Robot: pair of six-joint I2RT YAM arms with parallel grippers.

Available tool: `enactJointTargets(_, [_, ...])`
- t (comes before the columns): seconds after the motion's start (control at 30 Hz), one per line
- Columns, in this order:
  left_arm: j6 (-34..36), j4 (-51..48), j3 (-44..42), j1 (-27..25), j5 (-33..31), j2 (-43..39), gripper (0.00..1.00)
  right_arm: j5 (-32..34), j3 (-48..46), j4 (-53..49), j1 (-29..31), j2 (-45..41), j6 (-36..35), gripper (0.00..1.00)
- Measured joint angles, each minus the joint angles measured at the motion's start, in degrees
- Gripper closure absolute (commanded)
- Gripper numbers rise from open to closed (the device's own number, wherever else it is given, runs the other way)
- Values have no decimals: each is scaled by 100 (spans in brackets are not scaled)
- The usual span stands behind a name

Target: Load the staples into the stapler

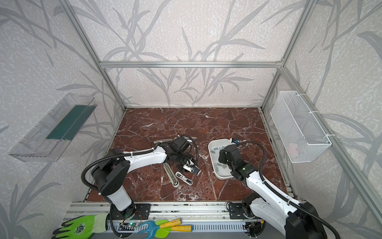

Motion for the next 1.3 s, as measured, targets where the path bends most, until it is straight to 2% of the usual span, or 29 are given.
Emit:
enactJointTargets(0.17, [-1147, 1521, -859, 131, -57, -1051, 49, 9, 638, -72, -282, 960, -39, 57])
enactJointTargets(0.3, [-2015, 2472, -1239, 157, -369, -1255, 50, 2, 960, -116, -382, 1523, 122, 58])
enactJointTargets(0.43, [-2820, 3222, -1309, 181, -1318, -1145, 49, -28, 1023, -157, -444, 1926, 413, 60])
enactJointTargets(0.57, [-3320, 4197, -1626, 275, -2468, -1106, 41, 92, 1172, -455, -516, 2249, 459, 63])
enactJointTargets(0.7, [-3582, 4916, -2168, 448, -2940, -1078, 41, 326, 1637, -824, -577, 2658, 334, 67])
enactJointTargets(0.87, [-3724, 5250, -2168, 570, -3270, -968, 42, 496, 1801, -1305, -645, 2824, 326, 67])
enactJointTargets(1.0, [-3807, 5445, -2153, 667, -3296, -970, 43, 551, 1792, -1744, -654, 2820, 367, 67])
enactJointTargets(1.13, [-3832, 5687, -2186, 708, -3292, -973, 43, 525, 1617, -2004, -654, 2774, 380, 61])
enactJointTargets(1.3, [-3832, 5840, -2288, 723, -3281, -984, 44, 575, 1582, -2334, -658, 2774, 374, 59])
